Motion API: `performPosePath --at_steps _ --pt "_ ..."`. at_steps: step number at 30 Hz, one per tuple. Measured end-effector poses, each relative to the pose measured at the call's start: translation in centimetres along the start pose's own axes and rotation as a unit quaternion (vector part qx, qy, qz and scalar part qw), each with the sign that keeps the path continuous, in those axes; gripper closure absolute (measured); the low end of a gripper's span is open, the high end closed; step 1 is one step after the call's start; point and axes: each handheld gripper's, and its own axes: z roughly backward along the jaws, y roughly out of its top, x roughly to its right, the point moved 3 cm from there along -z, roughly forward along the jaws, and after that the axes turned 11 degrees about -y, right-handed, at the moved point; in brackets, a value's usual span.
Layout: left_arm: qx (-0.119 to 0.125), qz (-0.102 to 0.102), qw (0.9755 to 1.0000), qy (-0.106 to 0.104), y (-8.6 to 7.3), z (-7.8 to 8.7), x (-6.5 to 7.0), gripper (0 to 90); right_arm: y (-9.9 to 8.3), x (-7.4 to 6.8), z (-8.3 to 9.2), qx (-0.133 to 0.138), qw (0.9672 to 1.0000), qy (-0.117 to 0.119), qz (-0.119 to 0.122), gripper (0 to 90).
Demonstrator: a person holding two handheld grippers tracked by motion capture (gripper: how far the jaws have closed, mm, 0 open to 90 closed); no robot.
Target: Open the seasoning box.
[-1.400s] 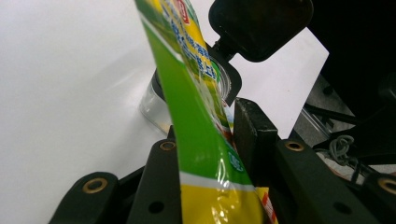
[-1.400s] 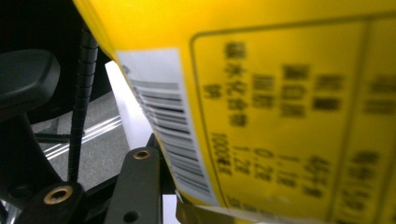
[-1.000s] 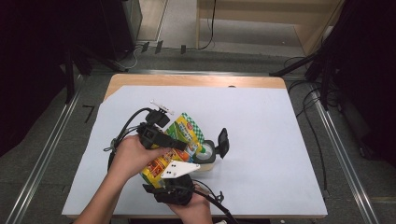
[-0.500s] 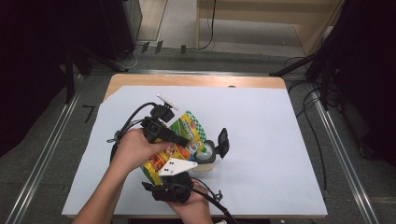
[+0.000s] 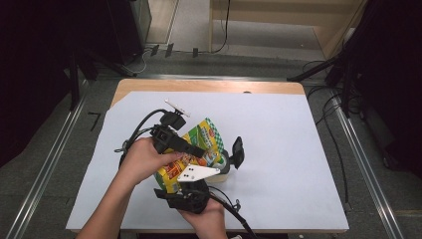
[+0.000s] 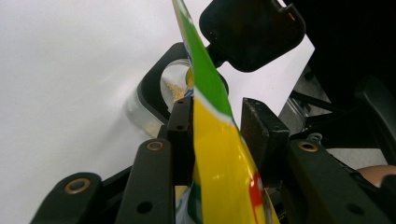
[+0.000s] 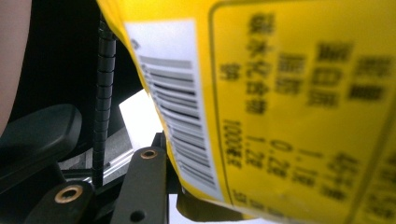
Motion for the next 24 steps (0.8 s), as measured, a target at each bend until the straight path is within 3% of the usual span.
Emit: performPosePath --at_steps 4,7,15,20,24 --pt "0.0 -0.007 1.0 -0.004 -0.3 0.3 0.2 62.3 -0.1 -0.1 0.1 0.006 0.9999 0.013 -0.002 65.9" --pt "-0.001 -0.004 0.9999 0.012 -0.3 0.6 0.4 70.0 0.0 -0.2 0.1 0.008 0.9999 0.013 0.001 65.7" --pt "-0.017 -0.009 0.9986 0.05 -0.3 0.4 0.9 77.1 0.0 -1.0 -0.2 -0.012 0.9986 -0.002 0.051 63.1" --pt "-0.013 -0.005 0.9986 0.051 -0.3 0.5 0.9 77.8 -0.1 -1.5 -0.4 -0.027 0.9948 -0.026 0.095 60.5" --pt "-0.008 -0.007 0.9988 0.048 -0.3 0.4 1.0 77.9 0.0 -1.3 -0.3 -0.027 0.9948 -0.029 0.094 66.1"
